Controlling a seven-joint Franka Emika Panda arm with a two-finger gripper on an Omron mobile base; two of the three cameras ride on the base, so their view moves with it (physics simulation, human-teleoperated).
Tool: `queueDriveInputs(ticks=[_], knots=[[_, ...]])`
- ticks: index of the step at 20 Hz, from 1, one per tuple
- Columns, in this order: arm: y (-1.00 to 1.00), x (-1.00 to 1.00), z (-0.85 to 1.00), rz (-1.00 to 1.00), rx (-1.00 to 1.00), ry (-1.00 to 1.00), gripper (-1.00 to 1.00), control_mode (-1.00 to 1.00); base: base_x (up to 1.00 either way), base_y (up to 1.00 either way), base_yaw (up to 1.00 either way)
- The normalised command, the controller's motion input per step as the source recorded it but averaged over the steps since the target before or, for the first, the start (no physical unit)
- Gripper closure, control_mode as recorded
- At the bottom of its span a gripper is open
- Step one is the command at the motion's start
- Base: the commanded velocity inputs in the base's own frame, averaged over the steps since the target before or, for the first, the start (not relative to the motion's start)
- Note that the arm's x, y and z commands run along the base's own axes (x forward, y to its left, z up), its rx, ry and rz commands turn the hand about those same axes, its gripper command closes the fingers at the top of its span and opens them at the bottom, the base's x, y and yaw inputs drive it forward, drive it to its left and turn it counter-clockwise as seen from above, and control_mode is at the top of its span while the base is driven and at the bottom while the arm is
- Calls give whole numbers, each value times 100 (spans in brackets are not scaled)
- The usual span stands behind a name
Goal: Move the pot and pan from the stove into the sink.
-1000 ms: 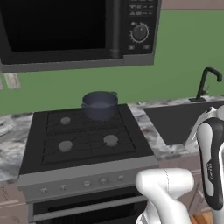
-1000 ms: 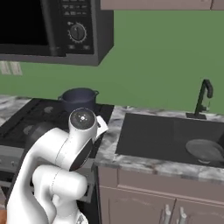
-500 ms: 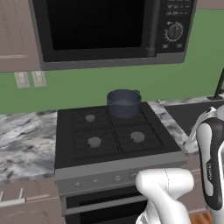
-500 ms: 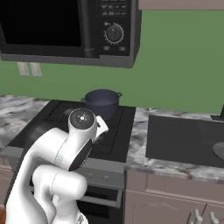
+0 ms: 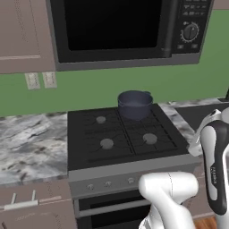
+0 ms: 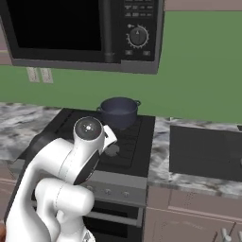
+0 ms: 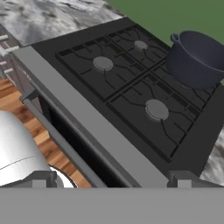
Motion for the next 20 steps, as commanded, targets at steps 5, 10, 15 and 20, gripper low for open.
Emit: queueDriveInputs(ticks=[5,10,15,20], knots=[[0,0,0,0,0,0,-100,100,13,5,0],[0,0,0,0,0,0,-100,100,44,29,-3],[0,0,0,0,0,0,-100,100,52,40,-5],[0,0,0,0,0,0,-100,100,42,34,-5]])
